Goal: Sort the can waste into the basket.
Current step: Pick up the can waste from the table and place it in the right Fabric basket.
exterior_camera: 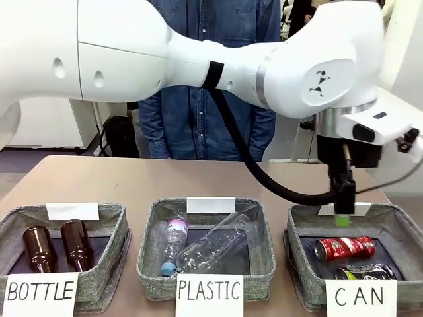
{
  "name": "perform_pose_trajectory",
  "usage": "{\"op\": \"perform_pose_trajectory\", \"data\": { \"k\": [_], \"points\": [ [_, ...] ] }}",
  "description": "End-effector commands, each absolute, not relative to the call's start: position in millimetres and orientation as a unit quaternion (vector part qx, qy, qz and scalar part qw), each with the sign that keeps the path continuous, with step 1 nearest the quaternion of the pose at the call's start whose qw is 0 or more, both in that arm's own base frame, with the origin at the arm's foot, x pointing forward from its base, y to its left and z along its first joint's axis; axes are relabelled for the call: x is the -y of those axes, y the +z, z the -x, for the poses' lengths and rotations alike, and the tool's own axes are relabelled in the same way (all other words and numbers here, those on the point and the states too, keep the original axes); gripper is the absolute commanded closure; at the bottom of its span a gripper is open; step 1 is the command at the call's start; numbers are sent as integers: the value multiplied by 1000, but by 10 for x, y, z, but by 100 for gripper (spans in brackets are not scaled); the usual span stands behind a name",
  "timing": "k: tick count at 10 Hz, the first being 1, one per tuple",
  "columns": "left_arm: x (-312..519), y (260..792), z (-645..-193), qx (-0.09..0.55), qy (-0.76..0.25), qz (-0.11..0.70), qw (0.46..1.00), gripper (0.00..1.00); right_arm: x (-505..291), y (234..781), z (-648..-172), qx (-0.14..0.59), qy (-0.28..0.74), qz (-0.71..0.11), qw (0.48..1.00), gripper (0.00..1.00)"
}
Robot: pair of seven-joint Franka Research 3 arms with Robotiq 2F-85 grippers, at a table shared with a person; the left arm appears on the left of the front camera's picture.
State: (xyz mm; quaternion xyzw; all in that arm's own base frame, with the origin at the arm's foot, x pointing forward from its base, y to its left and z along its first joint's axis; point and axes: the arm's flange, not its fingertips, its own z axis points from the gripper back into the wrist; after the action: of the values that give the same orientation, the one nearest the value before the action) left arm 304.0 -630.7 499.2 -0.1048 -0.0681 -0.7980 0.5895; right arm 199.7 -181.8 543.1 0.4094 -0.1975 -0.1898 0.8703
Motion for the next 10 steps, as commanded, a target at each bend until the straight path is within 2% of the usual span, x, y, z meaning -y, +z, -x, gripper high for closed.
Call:
{"op": "perform_pose_trajectory", "data": {
  "k": [1, 3, 5, 6, 8, 9, 10],
  "points": [
    [5822, 5126, -3151, 55, -760, 99, 639, 0, 1821, 5419, -2019, 205, -193, -411, 867, 0],
    [5264, 5406, -3285, 4, -724, 99, 683, 0, 1821, 5419, -2019, 205, -193, -411, 867, 0],
    [4594, 5607, -3324, -9, -647, 127, 752, 0, 1604, 5456, -2119, 212, -150, -393, 882, 0],
    [4189, 5662, -3359, -13, -583, 136, 801, 0, 1310, 5479, -2306, 228, -112, -366, 895, 0],
    [3222, 5723, -3424, -3, -457, 194, 868, 0, 512, 5578, -2757, 196, -18, -409, 891, 0],
    [2756, 5712, -3429, -3, -398, 229, 888, 0, 88, 5626, -2888, 177, 16, -419, 891, 0],
    [2274, 5673, -3367, 25, -372, 282, 884, 0, -333, 5622, -2959, 147, 44, -443, 883, 0]
  ]
}}
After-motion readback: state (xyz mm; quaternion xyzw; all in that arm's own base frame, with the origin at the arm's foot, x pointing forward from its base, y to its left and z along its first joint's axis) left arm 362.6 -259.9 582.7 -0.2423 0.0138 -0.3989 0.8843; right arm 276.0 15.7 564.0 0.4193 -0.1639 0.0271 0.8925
